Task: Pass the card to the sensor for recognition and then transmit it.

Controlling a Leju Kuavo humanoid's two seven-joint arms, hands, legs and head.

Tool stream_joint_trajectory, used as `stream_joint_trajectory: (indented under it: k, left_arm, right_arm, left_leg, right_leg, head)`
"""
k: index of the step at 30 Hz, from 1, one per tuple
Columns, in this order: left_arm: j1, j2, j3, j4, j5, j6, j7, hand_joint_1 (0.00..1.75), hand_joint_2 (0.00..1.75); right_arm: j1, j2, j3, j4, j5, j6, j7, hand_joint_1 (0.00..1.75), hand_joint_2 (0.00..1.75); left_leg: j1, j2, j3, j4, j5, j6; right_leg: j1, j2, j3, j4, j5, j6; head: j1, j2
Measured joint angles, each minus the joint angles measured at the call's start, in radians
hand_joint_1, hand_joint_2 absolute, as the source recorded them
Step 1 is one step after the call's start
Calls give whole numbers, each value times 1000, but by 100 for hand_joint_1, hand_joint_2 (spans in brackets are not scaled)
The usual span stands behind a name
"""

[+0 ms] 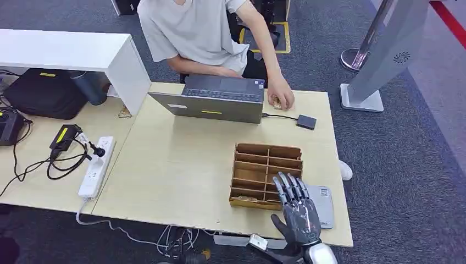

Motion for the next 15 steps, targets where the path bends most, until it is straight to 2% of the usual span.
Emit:
stream_joint_trajectory:
  k: [15]
  left_arm:
    - [-1, -2, 2, 0, -10, 0, 3, 0, 175]
  right_arm:
    - [-35, 0, 14, 1, -13, 0, 0, 0, 175]
  left_leg:
    - [0, 0, 0, 0, 0, 0]
  right_leg:
    - [0, 0, 0, 0, 0, 0]
  head:
    - [0, 0]
